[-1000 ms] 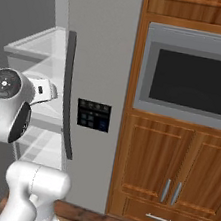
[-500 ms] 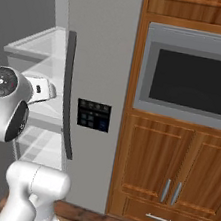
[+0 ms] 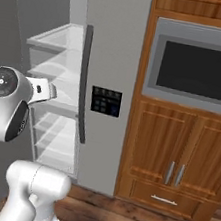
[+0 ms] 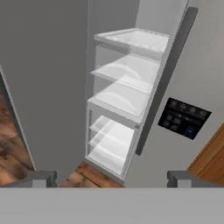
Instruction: Place one of the steaks on the plate and the other in the bowl. Then place the bowl in the fridge.
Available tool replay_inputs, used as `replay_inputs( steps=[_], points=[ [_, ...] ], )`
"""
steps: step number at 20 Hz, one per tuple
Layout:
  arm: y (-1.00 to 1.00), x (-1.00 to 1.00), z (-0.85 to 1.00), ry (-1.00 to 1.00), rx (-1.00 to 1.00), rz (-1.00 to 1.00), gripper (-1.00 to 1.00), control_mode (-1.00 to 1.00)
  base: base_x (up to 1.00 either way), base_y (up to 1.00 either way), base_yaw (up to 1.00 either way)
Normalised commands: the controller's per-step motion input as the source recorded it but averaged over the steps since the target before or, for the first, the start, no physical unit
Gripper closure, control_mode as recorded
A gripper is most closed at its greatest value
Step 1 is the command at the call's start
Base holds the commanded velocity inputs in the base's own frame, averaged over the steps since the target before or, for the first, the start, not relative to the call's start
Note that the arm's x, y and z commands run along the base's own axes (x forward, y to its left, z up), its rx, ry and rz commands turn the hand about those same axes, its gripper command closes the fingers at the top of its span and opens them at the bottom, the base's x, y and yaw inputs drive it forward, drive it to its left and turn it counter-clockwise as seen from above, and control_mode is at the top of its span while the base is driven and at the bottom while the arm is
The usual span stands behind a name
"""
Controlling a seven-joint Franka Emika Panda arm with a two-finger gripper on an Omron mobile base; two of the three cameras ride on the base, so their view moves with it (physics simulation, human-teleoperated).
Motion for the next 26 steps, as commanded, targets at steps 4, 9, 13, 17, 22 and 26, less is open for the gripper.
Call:
replay_inputs(
  steps=[4, 9, 13, 17, 22, 26],
  points=[
    [0.0, 0.0, 0.0, 0.0, 0.0, 0.0, -1.0, 1.0, -0.3, 0.02, 0.53],
    [0.0, 0.0, 0.0, 0.0, 0.0, 0.0, -1.0, 1.0, -0.05, 0.25, 0.79],
    [0.0, 0.0, 0.0, 0.0, 0.0, 0.0, -1.0, 1.0, 0.0, 0.41, 0.9],
    [0.0, 0.0, 0.0, 0.0, 0.0, 0.0, -1.0, 1.0, -0.01, 0.51, 0.87],
    [0.0, 0.0, 0.0, 0.0, 0.0, 0.0, -1.0, 1.0, 0.0, 0.68, 0.82],
    [0.0, 0.0, 0.0, 0.0, 0.0, 0.0, -1.0, 1.0, 0.0, 0.63, 0.74]
  ],
)
